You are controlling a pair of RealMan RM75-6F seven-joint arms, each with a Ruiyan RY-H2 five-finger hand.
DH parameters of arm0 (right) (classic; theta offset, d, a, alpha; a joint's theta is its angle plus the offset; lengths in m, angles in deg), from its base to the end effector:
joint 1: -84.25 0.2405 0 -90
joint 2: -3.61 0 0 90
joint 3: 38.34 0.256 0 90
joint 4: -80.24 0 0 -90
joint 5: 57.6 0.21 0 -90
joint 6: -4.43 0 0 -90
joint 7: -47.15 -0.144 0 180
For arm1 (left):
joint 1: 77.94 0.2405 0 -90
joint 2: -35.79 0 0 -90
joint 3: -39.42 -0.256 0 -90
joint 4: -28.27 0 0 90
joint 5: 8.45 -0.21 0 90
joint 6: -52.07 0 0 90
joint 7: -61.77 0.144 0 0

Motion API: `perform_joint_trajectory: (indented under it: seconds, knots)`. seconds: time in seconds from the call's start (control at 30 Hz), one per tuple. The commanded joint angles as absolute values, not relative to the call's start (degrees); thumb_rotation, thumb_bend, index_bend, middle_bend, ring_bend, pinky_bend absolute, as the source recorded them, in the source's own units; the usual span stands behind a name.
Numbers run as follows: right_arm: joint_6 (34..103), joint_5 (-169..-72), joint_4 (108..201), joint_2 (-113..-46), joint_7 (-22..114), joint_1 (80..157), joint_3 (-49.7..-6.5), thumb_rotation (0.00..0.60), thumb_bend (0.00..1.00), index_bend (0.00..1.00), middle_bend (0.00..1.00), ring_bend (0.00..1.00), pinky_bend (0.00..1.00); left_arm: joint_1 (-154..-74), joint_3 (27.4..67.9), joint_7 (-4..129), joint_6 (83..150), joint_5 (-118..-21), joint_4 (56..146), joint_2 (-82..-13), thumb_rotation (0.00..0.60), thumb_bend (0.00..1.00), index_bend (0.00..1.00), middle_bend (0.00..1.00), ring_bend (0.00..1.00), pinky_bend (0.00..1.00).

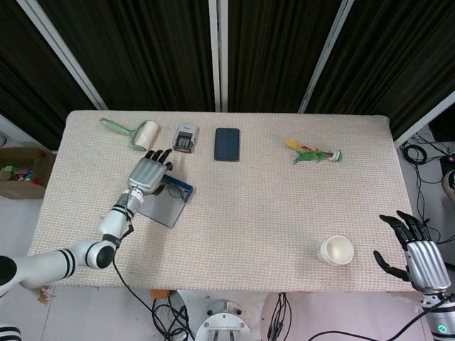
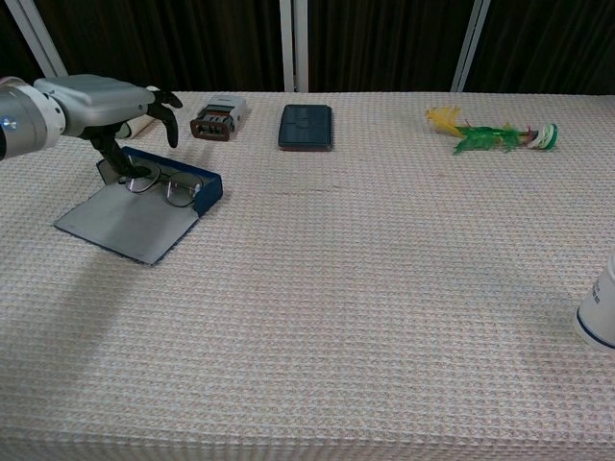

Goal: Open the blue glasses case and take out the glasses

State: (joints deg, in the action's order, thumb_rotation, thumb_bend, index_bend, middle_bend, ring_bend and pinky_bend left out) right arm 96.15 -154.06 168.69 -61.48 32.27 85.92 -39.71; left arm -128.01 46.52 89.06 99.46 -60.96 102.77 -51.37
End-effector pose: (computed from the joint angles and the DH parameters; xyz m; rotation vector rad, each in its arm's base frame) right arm -0.3066 -0.1471 0.1539 1.4199 -1.0143 1.1419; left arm -0.1747 0.3924 -0.0059 -1.9031 -0.8105 -0.6291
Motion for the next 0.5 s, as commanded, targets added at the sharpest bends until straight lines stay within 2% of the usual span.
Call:
perform_joint_trajectory:
  seconds: [0.03,0.17,0.5]
  knots:
    - [96.3,-154.0,168.8,-61.4,32.4,85.9,-39.7,0.6,0.24,0.19,0.24,0.07,0.15,-128.7,46.7,88.9,98.2,-60.6,101.0,-52.4,0.6,0.31,0.34,0.02,0.05,0.12]
    - [96.4,-153.8,168.8,-61.4,32.3,85.7,-39.7,0.6,0.24,0.19,0.24,0.07,0.15,-129.1,47.1,88.3,97.3,-60.1,100.6,-52.5,0.6,0.32,0.37,0.02,0.05,0.12]
    - [96.2,-153.6,168.4,-61.6,31.9,85.7,-39.6,0.6,0.24,0.19,0.24,0.07,0.15,-130.2,46.9,89.4,95.9,-58.3,100.6,-52.2,0.6,0.43,0.4,0.02,0.05,0.12]
